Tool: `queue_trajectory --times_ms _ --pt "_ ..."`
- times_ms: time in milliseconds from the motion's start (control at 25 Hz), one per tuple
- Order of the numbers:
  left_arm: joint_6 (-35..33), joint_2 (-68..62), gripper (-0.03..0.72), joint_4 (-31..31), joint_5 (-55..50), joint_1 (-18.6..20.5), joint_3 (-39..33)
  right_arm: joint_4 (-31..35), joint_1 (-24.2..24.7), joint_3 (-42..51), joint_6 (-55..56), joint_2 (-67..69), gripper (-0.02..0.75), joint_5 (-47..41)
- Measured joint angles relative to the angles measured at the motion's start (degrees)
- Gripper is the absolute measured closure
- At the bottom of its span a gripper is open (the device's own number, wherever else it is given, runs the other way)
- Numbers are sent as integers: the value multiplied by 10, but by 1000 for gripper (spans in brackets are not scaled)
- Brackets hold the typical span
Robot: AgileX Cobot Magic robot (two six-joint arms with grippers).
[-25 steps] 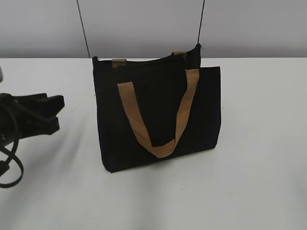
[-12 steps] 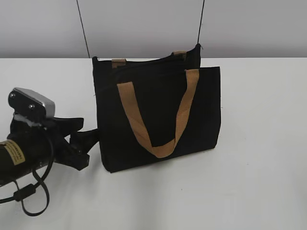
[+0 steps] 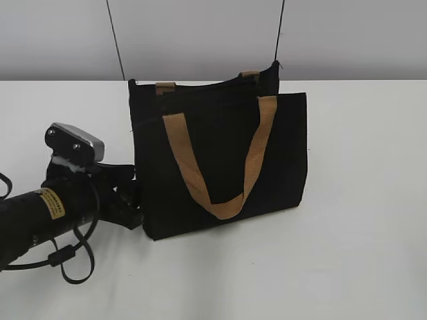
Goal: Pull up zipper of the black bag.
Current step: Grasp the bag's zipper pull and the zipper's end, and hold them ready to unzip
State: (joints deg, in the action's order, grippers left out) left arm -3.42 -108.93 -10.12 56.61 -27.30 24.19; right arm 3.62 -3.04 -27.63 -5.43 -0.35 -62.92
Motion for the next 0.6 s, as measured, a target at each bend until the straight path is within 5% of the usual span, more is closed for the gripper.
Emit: queue_trajectory --times_ms 600 --pt "0 -11 459 0 7 0 39 0 0 0 0 0 296 0"
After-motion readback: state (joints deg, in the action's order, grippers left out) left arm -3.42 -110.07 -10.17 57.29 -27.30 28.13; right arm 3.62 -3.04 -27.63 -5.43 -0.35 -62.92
